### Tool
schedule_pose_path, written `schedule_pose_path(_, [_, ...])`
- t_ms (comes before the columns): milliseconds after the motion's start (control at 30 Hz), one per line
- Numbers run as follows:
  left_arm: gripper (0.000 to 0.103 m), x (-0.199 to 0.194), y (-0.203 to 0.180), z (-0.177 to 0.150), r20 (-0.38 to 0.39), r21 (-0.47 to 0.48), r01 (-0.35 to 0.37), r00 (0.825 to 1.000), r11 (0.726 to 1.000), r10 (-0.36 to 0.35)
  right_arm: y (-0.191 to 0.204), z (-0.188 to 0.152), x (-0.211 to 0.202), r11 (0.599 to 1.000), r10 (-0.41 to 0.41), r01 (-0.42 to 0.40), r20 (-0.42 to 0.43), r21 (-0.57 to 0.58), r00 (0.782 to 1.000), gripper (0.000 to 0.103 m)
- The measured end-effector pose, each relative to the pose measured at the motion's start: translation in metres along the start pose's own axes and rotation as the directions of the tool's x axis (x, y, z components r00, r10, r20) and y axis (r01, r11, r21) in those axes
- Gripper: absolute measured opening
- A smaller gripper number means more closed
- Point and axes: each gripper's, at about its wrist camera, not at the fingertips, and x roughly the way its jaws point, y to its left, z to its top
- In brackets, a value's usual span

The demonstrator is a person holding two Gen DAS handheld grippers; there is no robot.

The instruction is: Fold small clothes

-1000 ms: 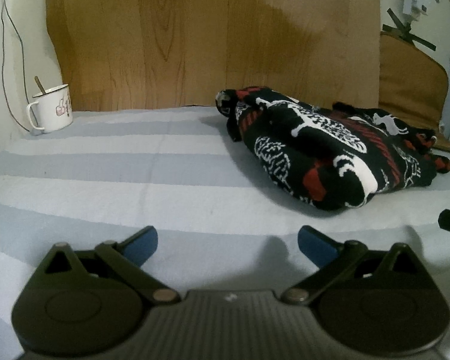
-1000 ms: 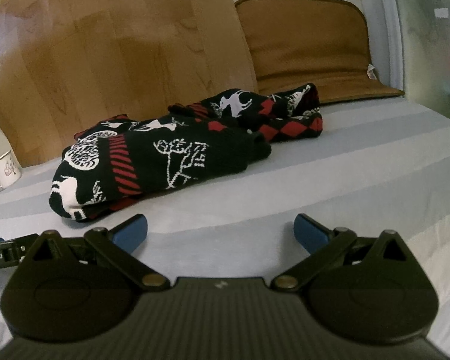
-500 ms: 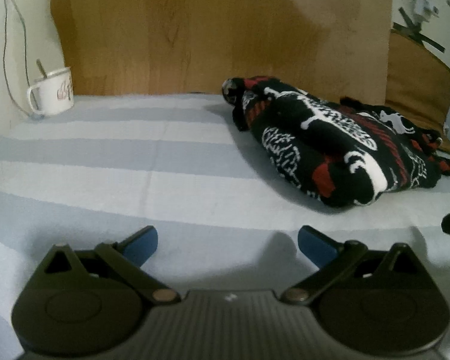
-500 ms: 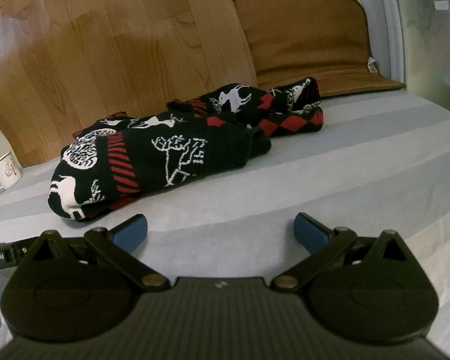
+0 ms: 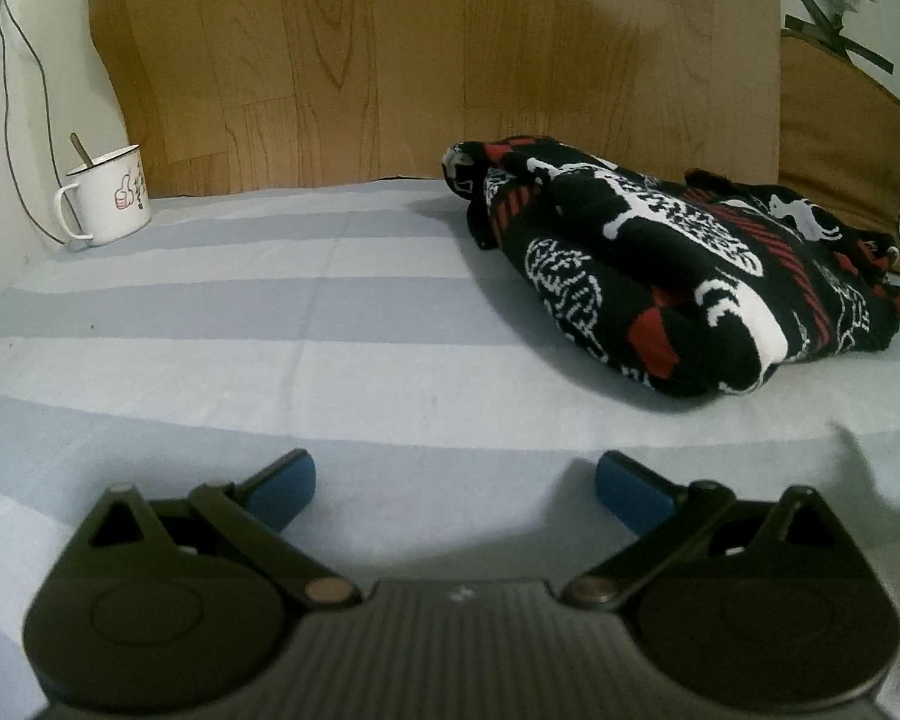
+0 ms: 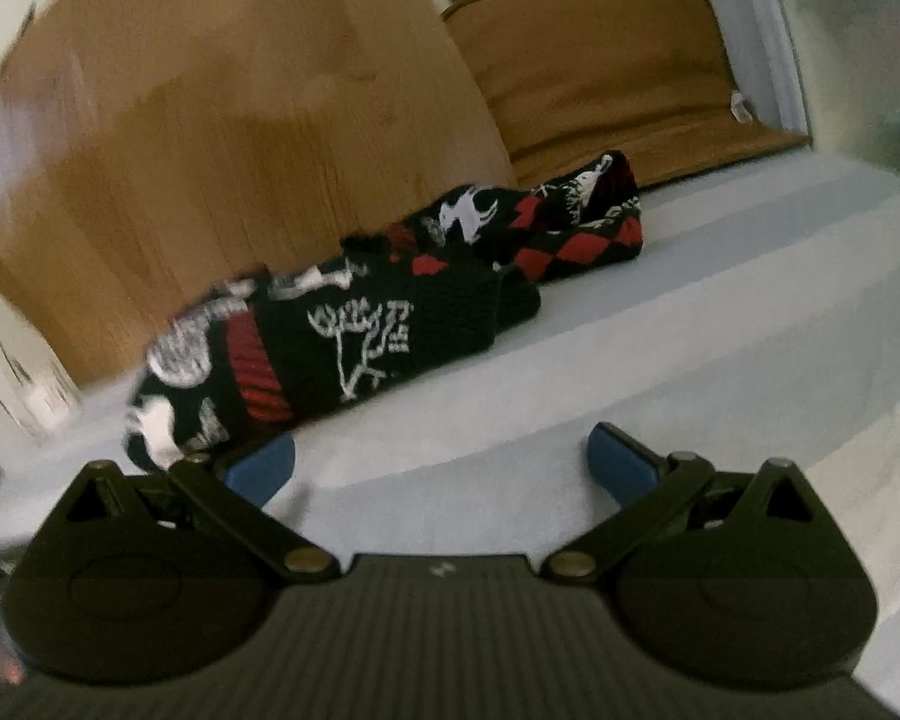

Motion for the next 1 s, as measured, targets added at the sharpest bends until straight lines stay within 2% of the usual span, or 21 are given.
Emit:
schedule_pose_path(100, [0.103, 0.0, -0.001, 0.0, 0.0, 0.003, -0.004, 1.0, 1.0, 0.004, -0.006, 0.0, -0.002, 0.998, 0.032, -0.033, 0.022, 0.053, 0.999, 0.103])
schedule_pose_path(433, [0.103, 0.002, 0.0, 0.002, 0.0, 0.024, 0.007, 1.0, 1.0, -0.007, -0.006, 0.0, -0.003, 0.999, 0.027, -0.028, 0.02, 0.042, 0.999, 0.103])
schedule_pose_path(833, [0.103, 0.001, 0.003, 0.002, 0.002, 0.005, 0.031, 1.0, 1.0, -0.031, 0.009, -0.003, -0.002, 0.997, -0.044, 0.044, 0.006, -0.055, 0.999, 0.103])
schedule_pose_path(1000, [0.103, -0.001, 0.009, 0.003, 0.018, -0.038, 0.014, 1.0, 0.999, -0.013, 0.015, -0.004, -0.003, 0.995, -0.036, 0.037, 0.01, -0.094, 0.999, 0.103])
